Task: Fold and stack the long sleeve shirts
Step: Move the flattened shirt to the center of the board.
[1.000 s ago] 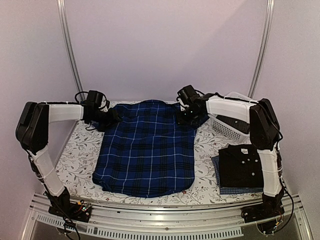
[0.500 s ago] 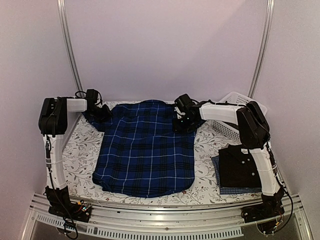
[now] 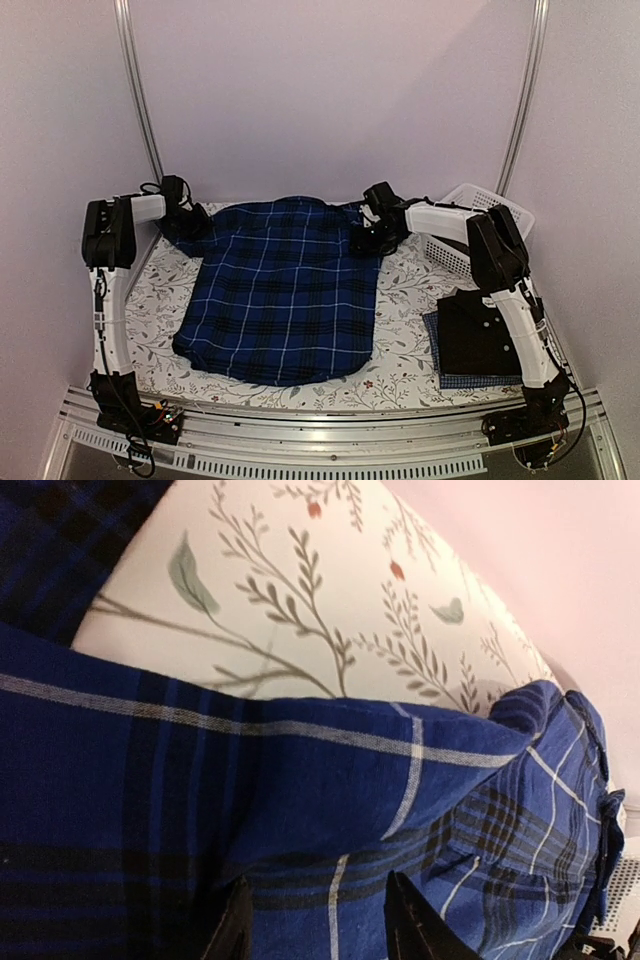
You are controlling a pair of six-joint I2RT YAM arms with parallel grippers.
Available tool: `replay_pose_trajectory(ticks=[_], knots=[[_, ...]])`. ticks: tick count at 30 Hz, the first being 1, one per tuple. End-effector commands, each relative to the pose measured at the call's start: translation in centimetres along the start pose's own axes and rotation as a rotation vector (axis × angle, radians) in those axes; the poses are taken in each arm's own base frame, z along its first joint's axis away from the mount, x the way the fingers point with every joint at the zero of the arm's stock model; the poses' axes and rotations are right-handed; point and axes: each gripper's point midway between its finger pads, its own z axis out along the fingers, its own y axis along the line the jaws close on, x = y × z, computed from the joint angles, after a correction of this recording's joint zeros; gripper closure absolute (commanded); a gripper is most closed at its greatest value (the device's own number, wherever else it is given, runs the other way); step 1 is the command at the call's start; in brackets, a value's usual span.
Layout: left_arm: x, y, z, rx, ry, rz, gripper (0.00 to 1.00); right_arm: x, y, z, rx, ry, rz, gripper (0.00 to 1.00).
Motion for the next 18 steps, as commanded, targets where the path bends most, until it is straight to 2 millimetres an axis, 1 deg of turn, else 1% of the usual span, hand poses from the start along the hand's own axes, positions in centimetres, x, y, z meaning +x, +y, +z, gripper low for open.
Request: replay_pose_trajectory(ticks=[1,2,3,5,7,8,9,10,11,13,14,15,16,17,18], knots=[[0.7,4.1,2.2,-0.061,0.074,-0.060,0.54,-0.5,-1.6,2.3,-0.060,0.022,0.049,0.53],[0.5,3.8,2.3,-0.050,0.080,-0.061,0.54,-0.8,-1.7,2.3,-0.073,0.019,0.051,0.53],[-0.1,3.3,2.4,-0.029,0.074,-0.053,0.54,-1.1,-1.8,2.6,-0.084,0.015,0.049,0.51],[-0.7,2.1,2.4,0.017,0.070,-0.041,0.54,-2.0,-1.6,2.5,-0.096,-0.001,0.034,0.47],[-1.3,0.4,1.8,0.068,0.066,-0.019,0.53,-3.0,-1.3,1.9,-0.098,-0.019,0.012,0.45],[-1.8,-0.6,1.3,0.092,0.056,-0.001,0.52,-3.5,-1.2,1.3,-0.097,-0.032,0.000,0.43],[-2.2,-1.7,0.6,0.111,0.043,0.021,0.51,-3.9,-1.0,0.8,-0.097,-0.040,-0.007,0.41],[-2.8,-2.9,-0.3,0.129,0.023,0.042,0.50,-4.7,-0.7,-0.2,-0.095,-0.058,-0.017,0.41],[-3.2,-4.1,-1.3,0.149,0.006,0.064,0.50,-5.0,-0.5,-0.9,-0.088,-0.066,-0.028,0.40],[-4.0,-6.4,-3.4,0.180,-0.026,0.099,0.48,-6.4,0.4,-3.2,-0.078,-0.104,-0.051,0.38],[-4.1,-7.3,-4.4,0.190,-0.039,0.111,0.47,-6.6,0.9,-3.9,-0.076,-0.114,-0.062,0.37],[-4.1,-8.4,-5.5,0.199,-0.050,0.126,0.47,-6.9,1.6,-4.9,-0.075,-0.127,-0.078,0.37],[-4.1,-9.7,-7.3,0.213,-0.068,0.142,0.46,-6.7,2.3,-5.5,-0.073,-0.129,-0.092,0.36],[-3.2,-9.8,-7.9,0.211,-0.058,0.144,0.46,-6.9,3.5,-6.8,-0.077,-0.144,-0.110,0.36],[-3.1,-10.9,-9.6,0.228,-0.079,0.158,0.46,-6.6,4.2,-7.6,-0.079,-0.146,-0.120,0.36]])
